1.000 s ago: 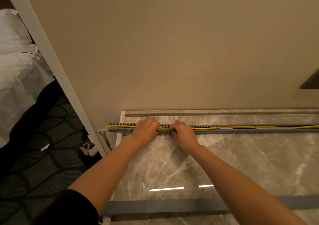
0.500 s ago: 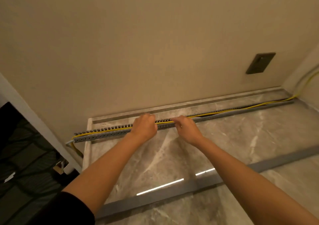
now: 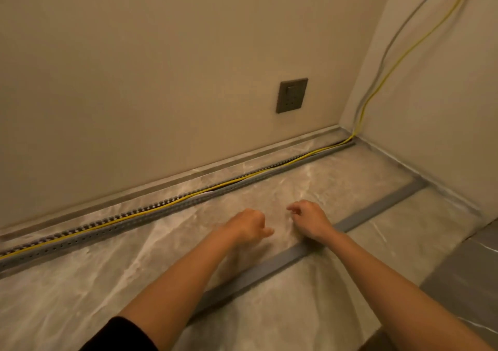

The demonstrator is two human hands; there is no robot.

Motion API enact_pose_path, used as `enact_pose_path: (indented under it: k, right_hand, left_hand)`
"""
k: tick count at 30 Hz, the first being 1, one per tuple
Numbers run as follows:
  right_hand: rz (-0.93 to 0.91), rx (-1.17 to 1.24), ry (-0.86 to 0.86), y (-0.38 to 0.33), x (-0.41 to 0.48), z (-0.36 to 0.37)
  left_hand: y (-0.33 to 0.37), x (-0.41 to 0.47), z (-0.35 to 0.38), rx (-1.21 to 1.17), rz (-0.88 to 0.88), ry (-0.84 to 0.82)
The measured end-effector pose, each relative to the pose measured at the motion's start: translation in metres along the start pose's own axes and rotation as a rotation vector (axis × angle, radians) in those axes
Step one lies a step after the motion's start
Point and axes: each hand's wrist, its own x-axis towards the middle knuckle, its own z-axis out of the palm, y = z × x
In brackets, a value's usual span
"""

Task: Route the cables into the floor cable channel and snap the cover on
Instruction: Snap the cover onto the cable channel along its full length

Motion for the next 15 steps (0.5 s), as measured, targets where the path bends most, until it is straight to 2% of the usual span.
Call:
enact_pose_path:
  k: [4,7,15]
  right_hand:
    - [0.008,0.039,-0.008,0.064,0.017,-0.034]
    - [0.015,0.063,-0.006,0.105,0.029,-0.056]
    - [-0.037,0.118,-0.045,0.163,0.056,-0.087]
  left_hand:
    - [0.072,0.035,0.009,-0.014,0.031,-0.131]
    - [0.117,0.061,0.014,0.083,0.059,-0.205]
    - [0.174,0.106,0.02,0.167,0.045,-0.184]
